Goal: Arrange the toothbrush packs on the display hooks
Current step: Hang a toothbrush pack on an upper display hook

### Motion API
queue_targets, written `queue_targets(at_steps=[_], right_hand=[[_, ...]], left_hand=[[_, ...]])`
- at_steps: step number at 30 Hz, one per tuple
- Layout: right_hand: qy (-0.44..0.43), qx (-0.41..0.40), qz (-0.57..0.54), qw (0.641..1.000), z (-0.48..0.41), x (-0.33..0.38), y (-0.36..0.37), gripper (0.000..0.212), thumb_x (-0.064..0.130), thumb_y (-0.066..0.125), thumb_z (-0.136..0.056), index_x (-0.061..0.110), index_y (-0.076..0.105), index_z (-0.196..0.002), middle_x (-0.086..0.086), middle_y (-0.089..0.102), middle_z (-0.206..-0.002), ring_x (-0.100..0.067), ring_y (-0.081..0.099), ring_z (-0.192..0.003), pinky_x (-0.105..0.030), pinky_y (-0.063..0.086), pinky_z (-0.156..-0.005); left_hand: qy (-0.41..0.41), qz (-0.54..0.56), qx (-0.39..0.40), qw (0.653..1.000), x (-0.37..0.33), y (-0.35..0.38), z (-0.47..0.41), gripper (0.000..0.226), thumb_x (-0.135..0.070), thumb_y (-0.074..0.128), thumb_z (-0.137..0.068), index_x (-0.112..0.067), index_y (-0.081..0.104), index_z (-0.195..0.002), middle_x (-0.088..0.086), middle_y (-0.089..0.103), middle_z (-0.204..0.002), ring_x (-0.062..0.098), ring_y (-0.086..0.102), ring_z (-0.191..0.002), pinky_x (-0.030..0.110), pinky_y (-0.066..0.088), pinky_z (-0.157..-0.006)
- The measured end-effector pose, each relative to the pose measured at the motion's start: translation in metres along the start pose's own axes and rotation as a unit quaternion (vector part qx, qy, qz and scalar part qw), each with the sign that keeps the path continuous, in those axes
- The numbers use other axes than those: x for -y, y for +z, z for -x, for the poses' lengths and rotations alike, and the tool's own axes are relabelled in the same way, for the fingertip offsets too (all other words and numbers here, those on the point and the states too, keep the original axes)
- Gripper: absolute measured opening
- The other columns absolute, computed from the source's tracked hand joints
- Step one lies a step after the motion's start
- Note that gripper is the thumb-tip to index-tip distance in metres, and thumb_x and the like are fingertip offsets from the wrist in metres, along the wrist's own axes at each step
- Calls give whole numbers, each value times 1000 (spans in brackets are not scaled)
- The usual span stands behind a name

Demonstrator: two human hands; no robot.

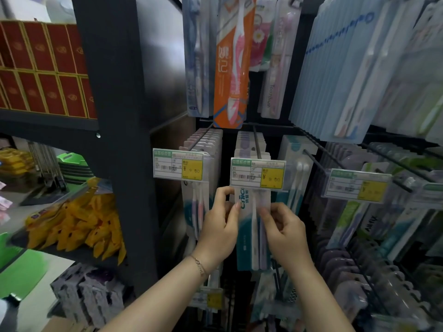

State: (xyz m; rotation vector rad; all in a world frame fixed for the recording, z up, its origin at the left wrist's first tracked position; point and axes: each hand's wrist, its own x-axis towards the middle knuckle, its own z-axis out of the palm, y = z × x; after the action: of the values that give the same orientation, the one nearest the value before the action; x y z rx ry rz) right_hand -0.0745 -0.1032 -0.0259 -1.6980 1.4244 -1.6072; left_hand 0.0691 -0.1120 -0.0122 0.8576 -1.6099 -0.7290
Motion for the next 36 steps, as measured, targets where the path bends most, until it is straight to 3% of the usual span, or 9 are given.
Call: queue_targets(at_steps=[4,7,11,13,18,21,28,32,36], right_hand=[[6,8,-12,1000,3,-5,5,14,27,57,-94,18,62,-84,0,65,-71,-12,60,-59,-34,49,-56],[13,21,-24,999,3,-5,6,12,25,57,-95,19,62,-86,-2,65,-69,-12,57,-53,-32,47,-52],[41,23,-35,998,5,-4,5,8,19,58,-95,19,65,-93,3,68,-74,-17,61,-50,-26,49,-49],[57,17,-33,998,7,-5,1,10,19,59,-94,22,66,-101,8,70,-84,-15,63,-52,-25,51,-52],[62,-23,-2,998,15,-8,-19,13,18,61,-93,28,63,-101,15,66,-95,5,63,-81,-11,49,-65],[44,-56,51,996,17,-11,-37,8,22,61,-93,27,66,-96,15,67,-88,5,61,-83,-15,50,-70],[22,-56,203,977,14,-18,-81,9,30,56,-94,27,63,-90,13,64,-82,-4,60,-76,-31,51,-66],[14,-56,304,951,10,-26,-110,14,33,56,-93,22,65,-93,8,61,-83,-12,54,-75,-27,42,-64],[56,-63,270,959,3,-43,-139,17,33,56,-92,19,65,-98,3,66,-91,-16,60,-81,-32,49,-69]], left_hand=[[-10,-19,-19,1000,7,1,-1,17,-15,48,-99,-24,48,-114,3,69,-89,25,63,-81,0,41,-72],[-12,-57,-52,997,16,1,-2,21,-23,52,-97,-36,46,-112,-10,63,-98,7,62,-89,27,52,-86],[-29,-70,-94,993,19,3,5,37,-20,58,-93,-43,37,-113,-11,48,-113,11,58,-80,37,56,-76],[-11,-85,-115,990,20,5,11,41,-18,60,-91,-42,35,-113,-20,42,-108,15,57,-79,40,55,-75],[75,-116,-65,988,10,18,21,37,-9,57,-91,-39,39,-101,-17,43,-97,10,53,-78,19,46,-64],[98,-106,19,989,2,34,24,28,-13,55,-92,-33,41,-105,-11,49,-96,8,54,-79,14,43,-65],[71,-153,160,973,-15,73,13,13,-25,52,-94,-27,45,-105,-11,49,-96,4,51,-79,23,46,-69],[16,-140,180,974,-20,104,2,11,-24,54,-93,-27,46,-99,-9,51,-95,6,51,-82,20,43,-72],[-28,-125,163,978,-24,135,-10,12,-24,56,-93,-25,50,-104,-7,54,-101,7,55,-85,16,44,-70]])
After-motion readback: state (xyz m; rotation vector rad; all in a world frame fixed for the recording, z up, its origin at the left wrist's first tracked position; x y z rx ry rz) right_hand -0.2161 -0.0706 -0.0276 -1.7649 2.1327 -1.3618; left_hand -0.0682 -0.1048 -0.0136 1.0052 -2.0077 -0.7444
